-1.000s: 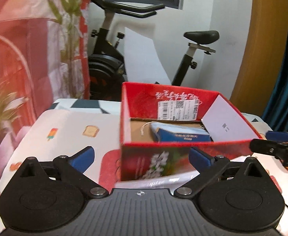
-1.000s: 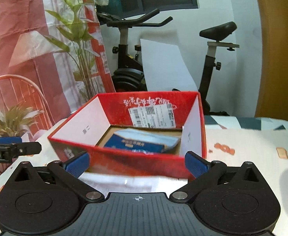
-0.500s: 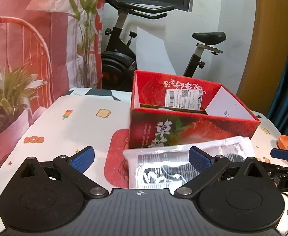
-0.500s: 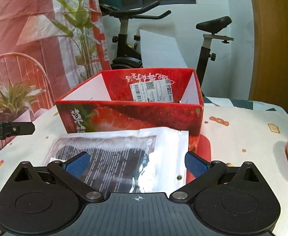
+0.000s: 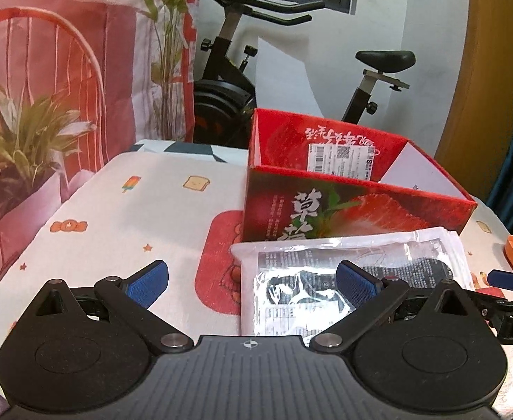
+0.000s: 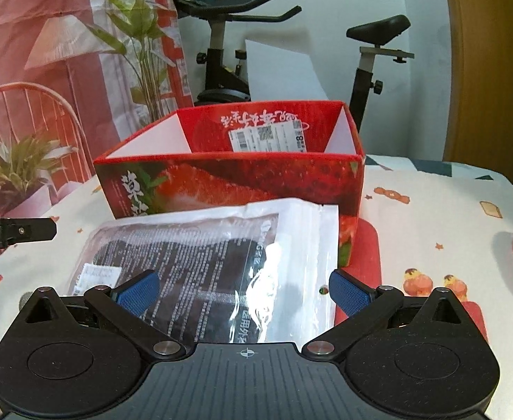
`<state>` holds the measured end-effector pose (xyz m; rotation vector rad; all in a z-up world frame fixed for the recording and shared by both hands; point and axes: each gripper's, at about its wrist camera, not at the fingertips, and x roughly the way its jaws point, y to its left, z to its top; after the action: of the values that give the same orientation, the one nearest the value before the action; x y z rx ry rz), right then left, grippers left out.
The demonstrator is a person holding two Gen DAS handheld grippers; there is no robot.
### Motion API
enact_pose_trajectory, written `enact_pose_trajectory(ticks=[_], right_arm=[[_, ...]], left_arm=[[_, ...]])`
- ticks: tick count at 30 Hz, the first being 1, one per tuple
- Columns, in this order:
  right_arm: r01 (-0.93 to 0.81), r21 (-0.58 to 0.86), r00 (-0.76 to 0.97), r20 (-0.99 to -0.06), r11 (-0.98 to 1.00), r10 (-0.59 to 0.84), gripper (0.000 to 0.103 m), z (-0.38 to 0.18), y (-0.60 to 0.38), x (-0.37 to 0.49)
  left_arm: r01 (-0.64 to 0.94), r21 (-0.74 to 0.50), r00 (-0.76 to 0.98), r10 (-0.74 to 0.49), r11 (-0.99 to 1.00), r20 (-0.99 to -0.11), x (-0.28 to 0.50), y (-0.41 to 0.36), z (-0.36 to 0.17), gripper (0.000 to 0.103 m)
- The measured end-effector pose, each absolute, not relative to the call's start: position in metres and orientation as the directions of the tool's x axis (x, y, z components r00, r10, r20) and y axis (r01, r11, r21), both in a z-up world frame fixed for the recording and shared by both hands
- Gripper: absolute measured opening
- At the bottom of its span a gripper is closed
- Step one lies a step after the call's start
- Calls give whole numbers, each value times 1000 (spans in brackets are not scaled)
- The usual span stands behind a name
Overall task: Organize soft objects
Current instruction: 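Move both tools to the clear plastic bag holding a black item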
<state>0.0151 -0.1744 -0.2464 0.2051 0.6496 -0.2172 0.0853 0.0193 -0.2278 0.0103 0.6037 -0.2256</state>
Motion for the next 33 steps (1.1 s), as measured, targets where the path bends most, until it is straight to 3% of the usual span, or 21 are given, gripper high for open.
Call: enact_pose_trajectory(ticks=[25,33], right_arm=[[269,145,731,-674,952,-104,102,-283,-182,20],[263,146,735,-671,954,-100,102,-283,-181,21]], left_arm=[[187,-73,753,-191,980,-630,90,17,-253,103],[182,-137,729,-227,974,-646,94,25,-260,102]])
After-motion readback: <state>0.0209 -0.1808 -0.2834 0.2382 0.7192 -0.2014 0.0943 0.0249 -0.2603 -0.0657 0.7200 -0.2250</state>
